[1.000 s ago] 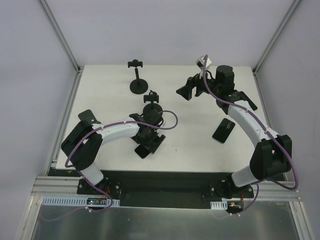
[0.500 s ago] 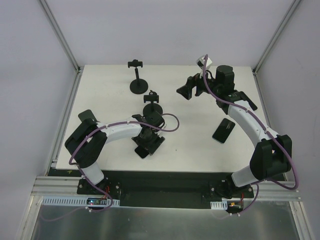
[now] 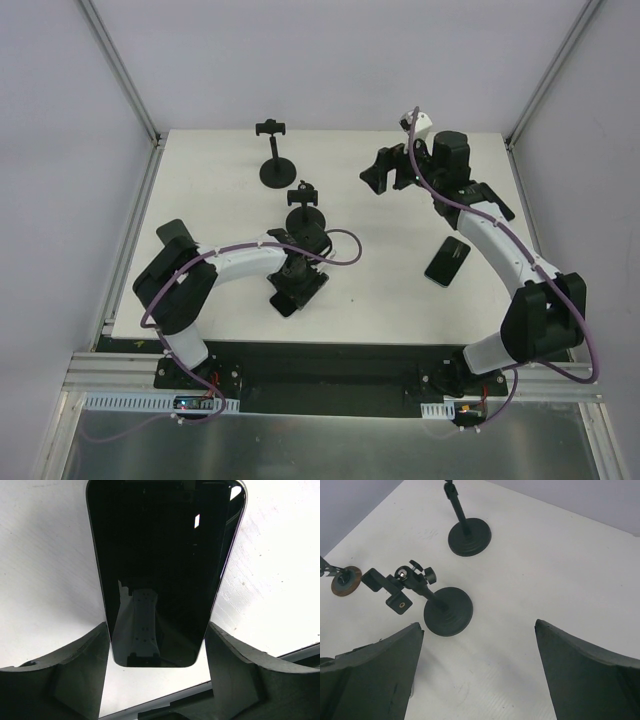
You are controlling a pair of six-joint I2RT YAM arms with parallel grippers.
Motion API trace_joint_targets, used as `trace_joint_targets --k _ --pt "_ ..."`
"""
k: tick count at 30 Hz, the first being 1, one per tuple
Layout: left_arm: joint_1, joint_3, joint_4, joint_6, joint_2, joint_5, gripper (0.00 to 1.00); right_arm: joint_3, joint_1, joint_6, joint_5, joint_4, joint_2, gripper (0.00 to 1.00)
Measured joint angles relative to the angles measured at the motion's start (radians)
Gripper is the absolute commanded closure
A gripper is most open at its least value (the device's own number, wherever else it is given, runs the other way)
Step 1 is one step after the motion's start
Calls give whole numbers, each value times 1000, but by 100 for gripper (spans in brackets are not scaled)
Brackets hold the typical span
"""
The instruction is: Place the phone on the phone stand
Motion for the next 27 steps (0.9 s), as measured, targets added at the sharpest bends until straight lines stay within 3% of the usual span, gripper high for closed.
trace_joint_targets --k 4,14,19,27 --pt "-17 7 -5 9 5 -8 100 9 -8 56 109 -62 -11 4" --pt "-115 -30 19 26 -58 -60 100 -1 -218 309 154 -229 -63 4" --pt "-127 -55 27 29 -180 -79 100 -169 -241 397 79 -238 -175 4" --pt "-127 -74 76 39 -342 -81 100 -528 -171 584 -172 -21 -170 2"
